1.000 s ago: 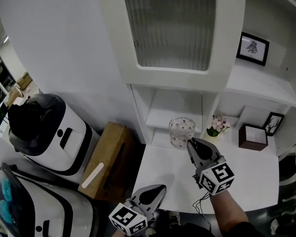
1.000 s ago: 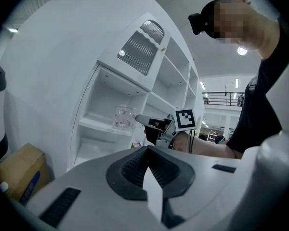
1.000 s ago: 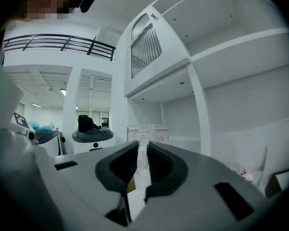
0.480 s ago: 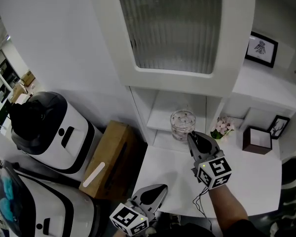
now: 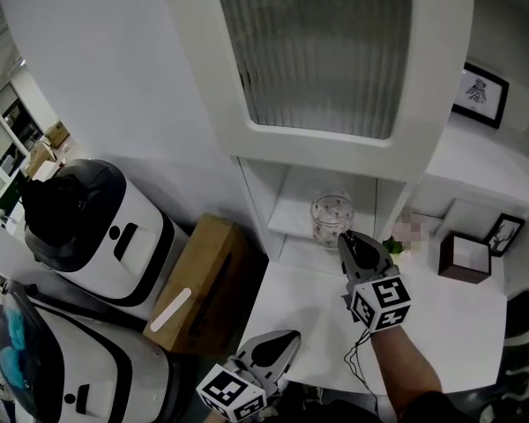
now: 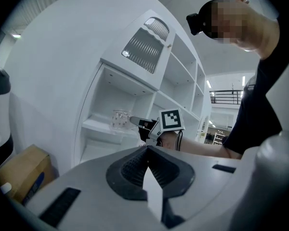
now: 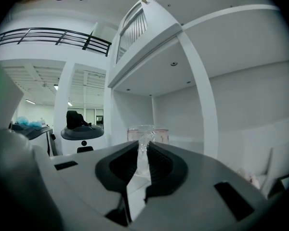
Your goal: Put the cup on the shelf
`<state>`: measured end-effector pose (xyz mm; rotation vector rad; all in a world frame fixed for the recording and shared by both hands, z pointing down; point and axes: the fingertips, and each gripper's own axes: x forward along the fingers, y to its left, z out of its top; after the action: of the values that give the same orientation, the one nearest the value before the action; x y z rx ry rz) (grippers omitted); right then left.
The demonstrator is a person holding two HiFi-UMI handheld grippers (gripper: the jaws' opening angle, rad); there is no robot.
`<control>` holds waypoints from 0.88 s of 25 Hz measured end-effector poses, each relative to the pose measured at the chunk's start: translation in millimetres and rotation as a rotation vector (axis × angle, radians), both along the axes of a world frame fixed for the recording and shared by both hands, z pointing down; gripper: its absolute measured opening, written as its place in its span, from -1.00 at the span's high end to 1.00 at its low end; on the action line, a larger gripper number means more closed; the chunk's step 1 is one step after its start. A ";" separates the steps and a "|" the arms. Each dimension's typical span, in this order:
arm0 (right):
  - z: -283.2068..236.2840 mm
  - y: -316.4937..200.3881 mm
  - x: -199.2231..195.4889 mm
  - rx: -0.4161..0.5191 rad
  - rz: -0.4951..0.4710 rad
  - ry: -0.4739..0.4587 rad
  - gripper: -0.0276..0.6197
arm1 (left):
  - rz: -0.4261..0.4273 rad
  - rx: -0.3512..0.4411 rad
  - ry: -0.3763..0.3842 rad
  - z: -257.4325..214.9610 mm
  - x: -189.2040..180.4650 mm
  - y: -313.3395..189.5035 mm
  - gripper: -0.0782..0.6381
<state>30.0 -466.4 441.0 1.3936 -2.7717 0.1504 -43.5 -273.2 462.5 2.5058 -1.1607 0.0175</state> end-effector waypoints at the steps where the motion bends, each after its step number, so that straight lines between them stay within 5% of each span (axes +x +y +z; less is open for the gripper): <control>1: 0.7 -2.0 -0.9 -0.002 0.002 0.000 0.83 | -0.003 -0.002 -0.002 0.3 -0.7 0.3 0.77; 22: 16.5 -46.2 -14.7 -0.057 0.058 0.071 0.82 | -0.038 -0.073 0.024 21.4 -5.0 6.4 0.77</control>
<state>15.3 -512.6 457.5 1.4369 -2.6498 0.1768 -48.5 -266.8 483.8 2.4137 -1.1768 0.0195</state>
